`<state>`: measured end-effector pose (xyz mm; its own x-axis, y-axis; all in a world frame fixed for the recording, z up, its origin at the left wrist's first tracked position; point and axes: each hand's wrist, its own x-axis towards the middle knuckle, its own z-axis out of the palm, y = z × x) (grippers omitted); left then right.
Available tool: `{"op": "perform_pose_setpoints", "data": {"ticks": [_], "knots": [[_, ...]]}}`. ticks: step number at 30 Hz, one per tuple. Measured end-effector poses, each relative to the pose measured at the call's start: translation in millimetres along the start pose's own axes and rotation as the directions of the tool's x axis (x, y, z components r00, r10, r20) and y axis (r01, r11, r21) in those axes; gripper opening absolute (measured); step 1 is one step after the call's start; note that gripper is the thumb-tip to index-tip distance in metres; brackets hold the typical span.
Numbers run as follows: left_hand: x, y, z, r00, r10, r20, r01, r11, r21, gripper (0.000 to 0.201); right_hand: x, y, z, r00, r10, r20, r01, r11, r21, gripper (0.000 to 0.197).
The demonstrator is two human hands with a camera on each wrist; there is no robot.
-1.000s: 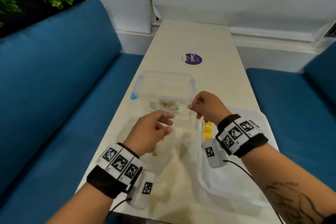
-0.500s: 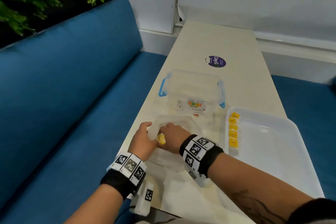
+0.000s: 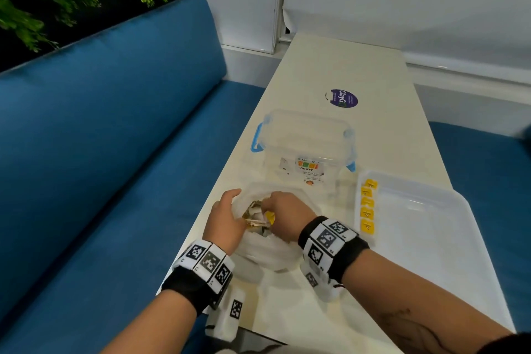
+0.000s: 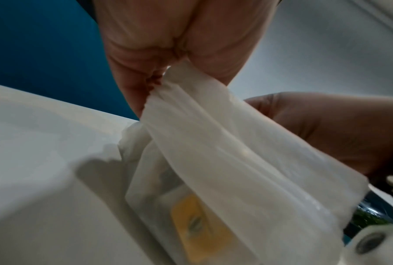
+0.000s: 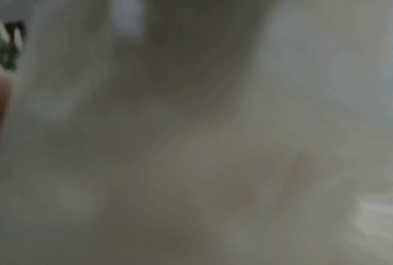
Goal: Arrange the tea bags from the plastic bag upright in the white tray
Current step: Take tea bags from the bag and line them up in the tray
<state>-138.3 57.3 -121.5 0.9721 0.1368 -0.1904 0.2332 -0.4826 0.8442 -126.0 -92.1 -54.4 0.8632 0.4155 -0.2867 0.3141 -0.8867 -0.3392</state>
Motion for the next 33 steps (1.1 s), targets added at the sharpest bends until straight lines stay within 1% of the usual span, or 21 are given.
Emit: {"op": "perform_pose_setpoints", "data": {"ticks": [2, 3, 5, 7, 9, 10, 11, 12, 13, 14, 15, 16, 17, 18, 20, 22, 24, 26, 29, 31, 33], "knots": [[1, 2, 2, 1.0, -0.012, 0.011, 0.012, 1.0, 0.012, 0.052, -8, 3, -13, 0.999, 0.011, -0.039, -0.007, 0.994, 0.114, 0.028], [0, 4, 2, 1.0, -0.018, 0.019, 0.018, 1.0, 0.007, 0.054, -11, 5, -20, 0.998, 0.033, -0.049, -0.022, 0.979, 0.203, 0.026], [-3, 11, 1, 1.0, -0.022, 0.012, 0.022, 1.0, -0.013, 0.061, -17, 9, -37, 0.995, 0.081, -0.053, -0.054, 0.921, 0.386, 0.019], [-11, 27, -1, 0.998, 0.012, -0.065, -0.016, 0.998, -0.062, 0.058, -22, 15, -55, 0.991, 0.111, -0.075, -0.062, 0.876, 0.479, 0.031], [-21, 50, -4, 0.978, 0.108, -0.179, -0.144, 0.968, -0.206, 0.05, -29, 20, -73, 0.989, 0.116, -0.093, -0.042, 0.819, 0.573, 0.032], [-26, 63, -6, 0.965, 0.151, -0.215, -0.212, 0.931, -0.297, 0.047, -34, 22, -82, 0.989, 0.112, -0.096, -0.027, 0.78, 0.625, 0.031], [-30, 77, -7, 0.956, 0.188, -0.223, -0.264, 0.883, -0.388, 0.043, -39, 24, -91, 0.989, 0.103, -0.102, -0.009, 0.744, 0.668, 0.03], [-32, 88, -5, 0.957, 0.216, -0.194, -0.284, 0.838, -0.466, 0.038, -44, 26, -100, 0.99, 0.088, -0.108, 0.013, 0.713, 0.701, 0.029], [-34, 102, -4, 0.963, 0.239, -0.123, -0.267, 0.799, -0.538, 0.036, -50, 28, -108, 0.992, 0.068, -0.111, 0.035, 0.683, 0.729, 0.028], [-35, 114, 0, 0.967, 0.252, -0.025, -0.214, 0.763, -0.61, 0.043, -56, 30, -115, 0.993, 0.047, -0.109, 0.051, 0.658, 0.751, 0.028], [-34, 125, 6, 0.964, 0.251, 0.09, -0.123, 0.719, -0.684, 0.056, -62, 31, -121, 0.994, 0.033, -0.108, 0.061, 0.641, 0.765, 0.027], [-35, 136, 14, 0.952, 0.233, 0.199, -0.002, 0.654, -0.756, 0.067, -68, 33, -126, 0.993, 0.031, -0.115, 0.069, 0.638, 0.767, 0.028], [-35, 145, 24, 0.933, 0.214, 0.288, 0.117, 0.578, -0.808, 0.072, -73, 35, -129, 0.99, 0.044, -0.136, 0.076, 0.645, 0.761, 0.028], [-37, 152, 34, 0.913, 0.199, 0.355, 0.219, 0.495, -0.841, 0.073, -77, 39, -129, 0.984, 0.069, -0.167, 0.079, 0.665, 0.743, 0.027], [-43, 163, 55, 0.882, 0.152, 0.446, 0.366, 0.375, -0.852, 0.069, -83, 49, -126, 0.956, 0.154, -0.248, 0.059, 0.73, 0.681, 0.024], [-47, 170, 76, 0.858, 0.109, 0.502, 0.456, 0.291, -0.841, 0.059, -89, 61, -115, 0.92, 0.226, -0.319, 0.015, 0.794, 0.607, 0.027], [-48, 175, 94, 0.828, 0.074, 0.555, 0.525, 0.243, -0.816, 0.05, -95, 73, -102, 0.894, 0.25, -0.372, -0.012, 0.843, 0.537, 0.029], [-49, 179, 111, 0.791, 0.046, 0.61, 0.586, 0.231, -0.777, 0.054, -101, 83, -88, 0.883, 0.261, -0.39, -0.037, 0.867, 0.497, 0.031], [-49, 180, 134, 0.759, 0.006, 0.651, 0.635, 0.215, -0.742, 0.049, -108, 99, -75, 0.891, 0.299, -0.341, -0.123, 0.883, 0.452, 0.046], [-48, 178, 145, 0.749, 0.006, 0.662, 0.651, 0.177, -0.738, 0.039, -115, 111, -73, 0.909, 0.299, -0.29, -0.123, 0.858, 0.499, 0.054], [-45, 177, 154, 0.743, 0.001, 0.669, 0.66, 0.167, -0.733, 0.03, -124, 122, -76, 0.918, 0.309, -0.248, -0.102, 0.788, 0.607, 0.055]]}}
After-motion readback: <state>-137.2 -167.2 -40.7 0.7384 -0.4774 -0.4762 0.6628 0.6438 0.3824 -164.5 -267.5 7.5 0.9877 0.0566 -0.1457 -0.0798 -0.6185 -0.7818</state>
